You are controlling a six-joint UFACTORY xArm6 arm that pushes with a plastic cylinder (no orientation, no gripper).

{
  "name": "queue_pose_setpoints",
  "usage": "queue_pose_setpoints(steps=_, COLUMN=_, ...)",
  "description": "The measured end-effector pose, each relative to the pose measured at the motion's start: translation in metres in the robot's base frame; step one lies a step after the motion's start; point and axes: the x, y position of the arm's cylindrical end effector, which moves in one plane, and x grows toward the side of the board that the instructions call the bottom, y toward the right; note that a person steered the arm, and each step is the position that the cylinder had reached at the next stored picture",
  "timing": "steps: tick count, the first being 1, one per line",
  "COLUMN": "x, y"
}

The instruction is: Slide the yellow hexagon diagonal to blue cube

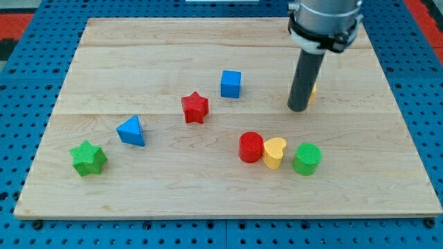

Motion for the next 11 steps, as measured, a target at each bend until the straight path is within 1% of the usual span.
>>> queue_pose_setpoints(steps=1, x=0.034, y=0.041)
queue_pose_setpoints(steps=2, x=0.006, y=0.055)
queue_pose_setpoints(steps=3, x=-0.026, y=0.012)
queue_pose_setpoints(steps=4, x=-0.054, y=0.0)
queue_pose_setpoints(steps=5, x=-0.053, y=-0.009)
queue_pose_setpoints(steps=6, x=-0.07, y=-0.025)
queue_pose_setpoints(steps=7, x=-0.08, y=-0.023)
queue_pose_setpoints(steps=8, x=-0.049, y=-0.005)
queue_pose_setpoints(steps=9, x=-0.002, y=0.082)
queue_pose_setpoints(steps=10, x=0.099, y=0.082)
queue_pose_setpoints(steps=11, x=0.179, y=0.042)
